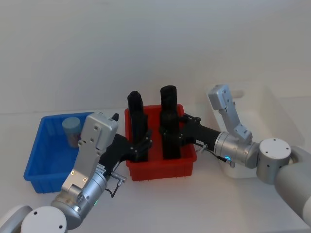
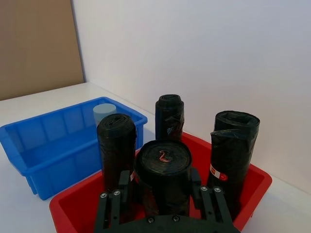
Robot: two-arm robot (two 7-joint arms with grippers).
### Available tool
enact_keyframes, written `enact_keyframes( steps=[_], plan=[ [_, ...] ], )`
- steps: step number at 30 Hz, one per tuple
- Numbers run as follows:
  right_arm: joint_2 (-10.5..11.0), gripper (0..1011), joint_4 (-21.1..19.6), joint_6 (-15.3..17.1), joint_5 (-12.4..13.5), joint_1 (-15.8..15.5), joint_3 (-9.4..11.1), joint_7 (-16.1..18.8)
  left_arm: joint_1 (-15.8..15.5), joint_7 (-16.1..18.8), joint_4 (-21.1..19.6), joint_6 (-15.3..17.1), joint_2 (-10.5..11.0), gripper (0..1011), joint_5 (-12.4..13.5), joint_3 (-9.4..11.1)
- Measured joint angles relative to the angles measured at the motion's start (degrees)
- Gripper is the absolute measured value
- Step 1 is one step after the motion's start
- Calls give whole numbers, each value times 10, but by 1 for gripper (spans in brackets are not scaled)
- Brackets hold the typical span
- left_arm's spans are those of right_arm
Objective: Pick the cotton swabs from the blue box and place them into the white box.
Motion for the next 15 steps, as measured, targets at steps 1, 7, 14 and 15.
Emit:
enact_keyframes(
  steps=[1,7,14,15],
  plan=[
    [-1,732,3,-2,0,2,0,1,0,0,0,0,0,1004,0,0],
    [-7,523,38,-18,1,21,2,7,0,0,0,0,0,1004,0,0],
    [-9,488,65,-37,5,37,13,8,0,0,0,0,0,1004,0,0],
    [-9,487,66,-40,6,38,15,8,0,0,0,0,0,1004,0,0]
  ],
)
